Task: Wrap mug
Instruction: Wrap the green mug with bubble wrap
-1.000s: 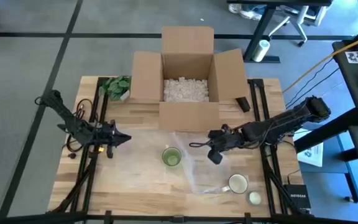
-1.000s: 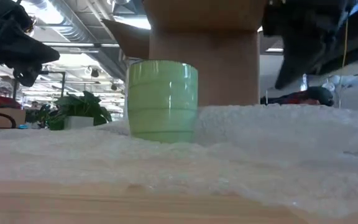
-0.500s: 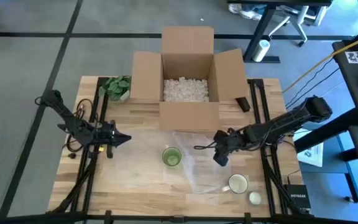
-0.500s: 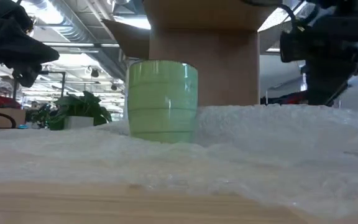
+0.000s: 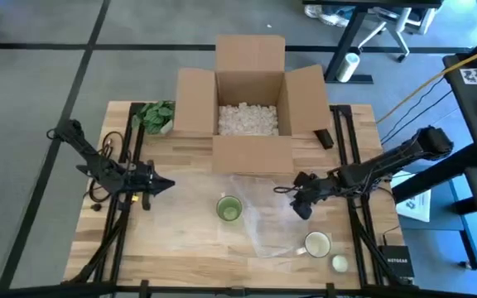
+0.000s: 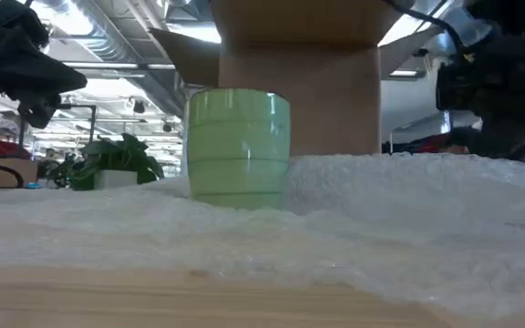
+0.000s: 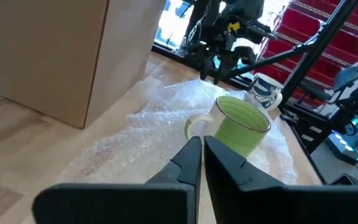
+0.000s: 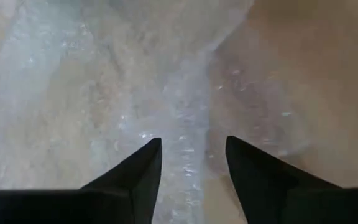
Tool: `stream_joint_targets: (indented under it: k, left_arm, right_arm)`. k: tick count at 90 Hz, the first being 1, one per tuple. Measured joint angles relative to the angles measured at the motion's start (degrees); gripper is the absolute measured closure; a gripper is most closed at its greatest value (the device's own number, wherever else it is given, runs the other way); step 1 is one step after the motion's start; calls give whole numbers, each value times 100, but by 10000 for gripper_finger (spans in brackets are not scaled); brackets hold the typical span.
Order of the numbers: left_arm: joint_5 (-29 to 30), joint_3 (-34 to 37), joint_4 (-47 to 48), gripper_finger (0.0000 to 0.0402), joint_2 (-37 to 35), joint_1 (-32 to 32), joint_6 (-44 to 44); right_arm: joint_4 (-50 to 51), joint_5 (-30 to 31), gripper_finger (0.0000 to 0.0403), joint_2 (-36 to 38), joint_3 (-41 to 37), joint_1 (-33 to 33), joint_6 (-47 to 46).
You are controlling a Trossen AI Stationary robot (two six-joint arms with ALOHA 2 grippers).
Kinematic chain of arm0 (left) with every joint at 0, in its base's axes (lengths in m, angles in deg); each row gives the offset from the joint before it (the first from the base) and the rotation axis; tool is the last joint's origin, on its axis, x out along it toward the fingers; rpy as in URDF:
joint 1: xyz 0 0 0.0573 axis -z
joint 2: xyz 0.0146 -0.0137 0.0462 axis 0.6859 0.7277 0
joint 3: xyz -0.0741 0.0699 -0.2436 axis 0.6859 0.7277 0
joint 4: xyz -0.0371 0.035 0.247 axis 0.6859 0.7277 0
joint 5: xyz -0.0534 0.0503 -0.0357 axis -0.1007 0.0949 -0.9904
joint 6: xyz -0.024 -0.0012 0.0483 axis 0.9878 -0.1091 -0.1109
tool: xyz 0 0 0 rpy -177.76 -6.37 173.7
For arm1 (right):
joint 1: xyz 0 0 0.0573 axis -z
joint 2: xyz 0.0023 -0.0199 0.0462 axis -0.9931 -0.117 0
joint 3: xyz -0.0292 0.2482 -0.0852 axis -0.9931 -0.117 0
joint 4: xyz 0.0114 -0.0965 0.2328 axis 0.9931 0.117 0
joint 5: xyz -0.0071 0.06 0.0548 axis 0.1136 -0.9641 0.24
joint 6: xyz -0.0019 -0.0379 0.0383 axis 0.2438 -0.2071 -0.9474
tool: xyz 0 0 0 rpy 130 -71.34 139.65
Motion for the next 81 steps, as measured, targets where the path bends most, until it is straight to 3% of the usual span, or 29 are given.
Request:
stream_joint_targets:
  k: [10,19,37,60,81]
  left_arm:
    - [0,0,1,402,-2,0,25]
    - [0,0,-1,402,-2,0,26]
    - [0,0,-10,402,1,0,14]
    - [2,2,-14,402,-1,0,12]
    - [3,2,-16,402,-1,0,10]
  right_arm:
    - [-931,-183,251,-16,-220,0,-21]
    - [-1115,-188,270,-16,-239,4,86]
    - [-1359,-153,389,-128,-237,4,327]
    - [-1628,266,400,-400,487,5,908]
    - [-1703,178,402,-1136,1476,284,1400]
